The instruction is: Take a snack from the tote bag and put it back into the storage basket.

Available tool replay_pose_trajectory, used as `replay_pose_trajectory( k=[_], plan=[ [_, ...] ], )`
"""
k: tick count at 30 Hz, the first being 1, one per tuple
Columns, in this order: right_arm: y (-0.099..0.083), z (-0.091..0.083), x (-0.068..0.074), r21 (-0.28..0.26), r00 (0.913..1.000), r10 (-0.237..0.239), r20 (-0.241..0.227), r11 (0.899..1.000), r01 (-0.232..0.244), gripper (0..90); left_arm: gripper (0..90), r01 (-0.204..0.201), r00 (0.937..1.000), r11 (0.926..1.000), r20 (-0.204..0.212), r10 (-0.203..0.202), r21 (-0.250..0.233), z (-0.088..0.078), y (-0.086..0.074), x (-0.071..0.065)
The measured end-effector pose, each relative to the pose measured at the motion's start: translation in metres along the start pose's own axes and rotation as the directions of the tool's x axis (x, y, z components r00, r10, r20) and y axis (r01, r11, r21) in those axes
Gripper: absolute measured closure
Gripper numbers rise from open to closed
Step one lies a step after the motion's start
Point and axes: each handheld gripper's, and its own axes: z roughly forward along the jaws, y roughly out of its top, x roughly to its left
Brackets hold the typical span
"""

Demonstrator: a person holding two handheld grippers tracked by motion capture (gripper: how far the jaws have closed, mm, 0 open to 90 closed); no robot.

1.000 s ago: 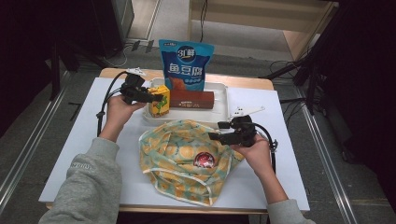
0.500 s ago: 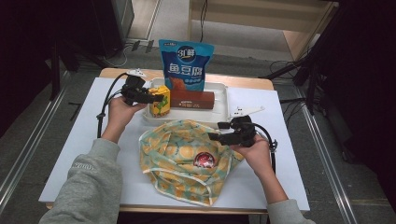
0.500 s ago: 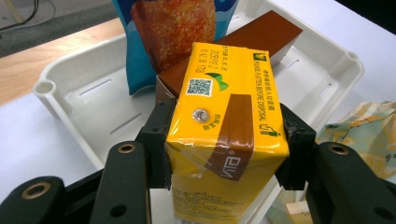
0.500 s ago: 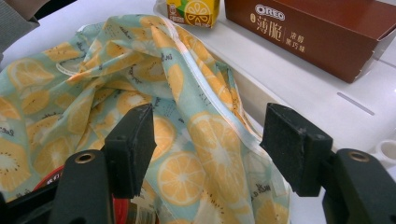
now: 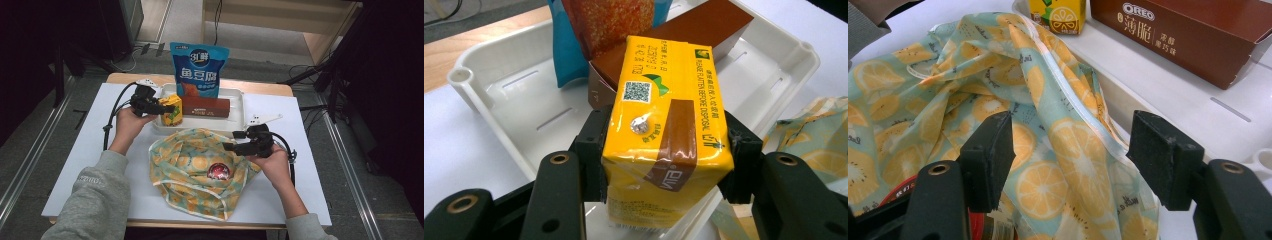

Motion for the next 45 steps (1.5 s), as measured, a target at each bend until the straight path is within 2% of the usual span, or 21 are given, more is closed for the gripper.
replay_pose_trajectory(
  k=[12,14,19,22,31,37,40,45],
  plan=[
    [0.001,0.002,0.000,0.003,1.0000,-0.004,-0.005,1.000,0.004,35.0,49.0,-0.035,0.9992,0.9992,-0.018,0.035,0.020,0.001,-0.006,-0.013],
    [0.001,0.003,0.000,0.005,1.0000,-0.004,-0.006,1.000,0.004,35.0,48.2,-0.028,0.9994,0.9991,-0.018,0.029,0.031,0.002,-0.005,-0.014],
    [0.001,0.004,0.000,0.005,0.9999,-0.008,-0.007,1.000,0.008,35.0,44.5,0.018,0.9998,0.9990,0.006,-0.018,0.042,0.003,-0.007,-0.011],
    [0.001,0.004,0.000,0.005,0.9999,-0.008,-0.008,1.000,0.008,35.0,42.4,0.012,0.9999,0.9985,0.001,-0.012,0.053,0.003,-0.008,-0.012],
    [0.002,0.004,0.001,0.005,0.9999,-0.012,-0.011,1.000,0.012,35.0,40.0,0.018,0.9998,0.9991,0.002,-0.018,0.037,-0.003,-0.012,-0.014],
    [0.002,0.005,0.000,0.008,0.9999,-0.016,-0.003,1.000,0.016,35.0,39.1,0.021,0.9998,0.9990,-0.002,-0.021,0.040,-0.013,-0.015,-0.014],
    [0.003,0.005,0.000,0.009,0.9999,-0.017,-0.002,1.000,0.017,35.0,39.0,0.035,0.9994,0.9992,0.003,-0.035,0.022,-0.019,-0.017,-0.013],
    [0.004,0.005,0.001,0.007,0.9997,-0.022,-0.004,1.000,0.023,35.0,39.4,0.036,0.9994,0.9992,-0.004,-0.036,0.018,-0.027,-0.019,-0.014]
  ],
)
